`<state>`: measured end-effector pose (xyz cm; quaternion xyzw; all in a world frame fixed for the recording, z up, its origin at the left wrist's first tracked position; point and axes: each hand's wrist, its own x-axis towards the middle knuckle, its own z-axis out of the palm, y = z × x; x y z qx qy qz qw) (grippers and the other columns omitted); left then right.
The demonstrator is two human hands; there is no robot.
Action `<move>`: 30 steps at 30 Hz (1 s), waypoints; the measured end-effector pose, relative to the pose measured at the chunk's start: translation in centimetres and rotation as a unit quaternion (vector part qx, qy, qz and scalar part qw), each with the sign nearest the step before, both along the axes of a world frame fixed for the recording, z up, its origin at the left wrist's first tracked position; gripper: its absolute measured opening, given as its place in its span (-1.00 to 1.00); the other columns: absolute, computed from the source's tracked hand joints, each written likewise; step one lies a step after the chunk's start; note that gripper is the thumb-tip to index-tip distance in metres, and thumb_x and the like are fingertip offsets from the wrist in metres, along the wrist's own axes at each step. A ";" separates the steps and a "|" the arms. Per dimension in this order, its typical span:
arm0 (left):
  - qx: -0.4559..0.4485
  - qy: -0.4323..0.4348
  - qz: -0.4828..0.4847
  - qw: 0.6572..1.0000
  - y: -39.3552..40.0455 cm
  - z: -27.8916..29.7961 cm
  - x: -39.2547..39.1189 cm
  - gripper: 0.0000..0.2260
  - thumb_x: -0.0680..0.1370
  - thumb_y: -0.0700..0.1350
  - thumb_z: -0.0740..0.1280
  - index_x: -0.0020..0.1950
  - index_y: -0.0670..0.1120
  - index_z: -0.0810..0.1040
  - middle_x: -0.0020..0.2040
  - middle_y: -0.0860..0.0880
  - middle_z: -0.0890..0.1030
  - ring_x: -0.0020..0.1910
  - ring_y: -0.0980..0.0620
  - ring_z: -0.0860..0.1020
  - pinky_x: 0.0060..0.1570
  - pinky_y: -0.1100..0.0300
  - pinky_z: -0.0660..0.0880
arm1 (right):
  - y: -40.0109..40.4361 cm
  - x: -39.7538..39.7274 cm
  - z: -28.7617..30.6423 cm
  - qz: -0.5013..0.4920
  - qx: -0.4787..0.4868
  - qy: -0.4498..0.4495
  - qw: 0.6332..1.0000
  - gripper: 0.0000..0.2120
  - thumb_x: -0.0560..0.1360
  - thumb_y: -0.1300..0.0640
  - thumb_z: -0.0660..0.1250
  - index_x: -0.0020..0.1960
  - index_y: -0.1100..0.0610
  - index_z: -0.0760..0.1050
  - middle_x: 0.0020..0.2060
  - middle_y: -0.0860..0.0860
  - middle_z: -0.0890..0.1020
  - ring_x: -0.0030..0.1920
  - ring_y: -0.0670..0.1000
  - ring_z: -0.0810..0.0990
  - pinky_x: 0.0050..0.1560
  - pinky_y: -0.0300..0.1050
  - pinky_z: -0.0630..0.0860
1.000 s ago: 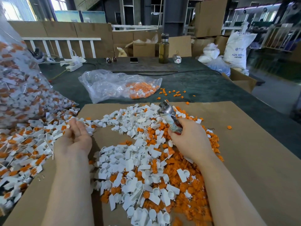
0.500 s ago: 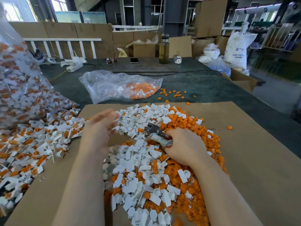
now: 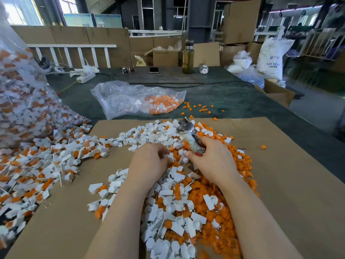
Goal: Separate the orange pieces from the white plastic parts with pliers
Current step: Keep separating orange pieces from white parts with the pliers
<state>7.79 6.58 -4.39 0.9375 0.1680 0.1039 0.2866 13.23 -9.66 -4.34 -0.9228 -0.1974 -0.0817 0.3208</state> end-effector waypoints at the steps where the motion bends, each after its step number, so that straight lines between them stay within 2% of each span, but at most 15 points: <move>1: -0.004 -0.004 -0.002 1.000 -0.1 0.0 0.1 -0.86 0.51 -0.03 0.46 0.07 0.09 0.65 0.00 0.11 0.63 -0.03 0.09 0.55 -0.11 0.29 0.41 | 0.0 -0.1 0.0 0.002 0.013 0.007 1.000 -0.76 0.46 -0.14 0.41 -0.01 -0.03 0.47 -0.19 -0.15 0.55 -0.19 -0.10 0.54 -0.23 -0.12 0.53; 4: -0.029 -0.026 0.002 0.999 -0.2 -0.1 0.0 -0.90 0.51 -0.08 0.45 -0.15 0.08 0.56 -0.21 0.15 0.56 -0.17 0.16 0.53 -0.32 0.32 0.37 | 0.0 -0.3 0.2 0.019 0.093 0.043 0.995 -0.78 0.43 -0.10 0.45 -0.04 -0.03 0.50 -0.17 -0.17 0.57 -0.13 -0.11 0.57 -0.13 -0.10 0.56; 8: -0.110 -0.087 0.018 0.990 -0.3 0.1 -0.1 -0.88 0.50 -0.11 0.43 -0.17 0.05 0.54 -0.25 0.07 0.57 -0.27 0.15 0.51 -0.36 0.27 0.40 | -0.2 -0.6 0.6 0.069 0.219 0.112 0.967 -0.93 0.46 0.04 0.46 -0.11 -0.07 0.57 -0.17 -0.13 0.65 -0.13 -0.15 0.63 -0.11 -0.20 0.57; 11: -0.235 -0.126 0.030 0.963 -0.6 0.7 -0.3 -0.84 0.49 -0.14 0.45 -0.16 0.14 0.59 -0.21 0.02 0.64 -0.22 0.04 0.62 -0.27 0.20 0.54 | -0.2 -1.0 0.8 0.106 0.261 0.132 0.950 -0.88 0.49 0.16 0.42 -0.10 -0.06 0.59 -0.13 -0.13 0.66 -0.12 -0.23 0.63 -0.22 -0.42 0.51; 13: -0.325 -0.143 0.042 0.934 -0.8 1.0 -0.5 -0.83 0.48 -0.17 0.46 -0.21 0.11 0.63 -0.23 -0.01 0.69 -0.17 -0.05 0.68 -0.21 0.18 0.60 | -0.2 -1.0 0.9 0.117 0.281 0.135 0.943 -0.85 0.50 0.20 0.41 -0.08 -0.05 0.60 -0.13 -0.13 0.67 -0.13 -0.23 0.63 -0.25 -0.46 0.49; 16: -0.414 -0.160 0.038 0.895 -1.0 1.3 -0.6 -0.87 0.45 -0.22 0.50 -0.21 0.02 0.67 -0.19 -0.05 0.71 -0.10 -0.12 0.69 0.04 0.00 0.61 | -0.2 -1.1 0.9 0.120 0.301 0.120 0.938 -0.83 0.49 0.22 0.42 -0.10 -0.07 0.60 -0.16 -0.17 0.67 -0.12 -0.23 0.62 -0.20 -0.47 0.48; 17: -0.425 -0.165 0.038 0.889 -1.1 1.4 -0.7 -0.88 0.44 -0.20 0.52 -0.20 0.02 0.69 -0.18 -0.04 0.72 -0.12 -0.08 0.69 0.04 0.02 0.60 | -0.2 -1.1 0.9 0.119 0.307 0.113 0.938 -0.82 0.49 0.21 0.42 -0.11 -0.07 0.59 -0.15 -0.20 0.66 -0.12 -0.22 0.62 -0.19 -0.46 0.48; 20: -0.429 -0.187 0.040 0.883 -1.2 1.6 -1.0 -0.91 0.42 -0.15 0.56 -0.18 0.04 0.72 -0.22 0.04 0.72 -0.25 0.11 0.65 -0.15 0.20 0.54 | -0.1 -1.1 0.8 0.115 0.321 0.098 0.935 -0.82 0.50 0.22 0.41 -0.09 -0.07 0.59 -0.18 -0.23 0.66 -0.14 -0.19 0.63 -0.20 -0.43 0.50; 22: -0.433 -0.195 0.033 0.880 -1.4 1.7 -1.0 -0.90 0.42 -0.17 0.56 -0.17 0.01 0.71 -0.27 0.04 0.70 -0.33 0.16 0.62 -0.25 0.28 0.54 | 0.1 -1.1 0.8 0.111 0.324 0.083 0.936 -0.82 0.50 0.22 0.41 -0.08 -0.07 0.58 -0.19 -0.27 0.65 -0.13 -0.24 0.62 -0.18 -0.45 0.48; 25: -0.431 -0.191 0.030 0.882 -1.9 1.9 -1.1 -0.89 0.42 -0.20 0.55 -0.16 -0.02 0.69 -0.30 0.02 0.71 -0.34 0.13 0.66 -0.31 0.35 0.55 | 0.5 -1.1 0.8 0.082 0.292 0.045 0.952 -0.85 0.50 0.16 0.42 -0.01 -0.06 0.57 -0.17 -0.21 0.66 -0.09 -0.25 0.61 -0.12 -0.41 0.51; 28: -0.419 -0.179 0.042 0.889 -2.1 2.0 -0.9 -0.90 0.42 -0.19 0.55 -0.14 -0.03 0.69 -0.29 0.00 0.71 -0.28 0.07 0.70 -0.27 0.30 0.57 | 0.7 -1.2 0.8 0.032 0.251 0.006 0.967 -0.77 0.48 0.09 0.44 0.12 0.03 0.54 -0.10 -0.17 0.62 -0.06 -0.18 0.60 -0.04 -0.22 0.56; 30: -0.415 -0.176 0.042 0.892 -2.1 2.0 -0.9 -0.91 0.43 -0.18 0.55 -0.13 -0.04 0.69 -0.28 0.00 0.72 -0.26 0.05 0.71 -0.23 0.26 0.58 | 0.7 -1.2 0.8 0.010 0.242 -0.013 0.970 -0.74 0.47 0.08 0.45 0.13 0.04 0.53 -0.11 -0.17 0.62 -0.07 -0.16 0.60 -0.03 -0.16 0.58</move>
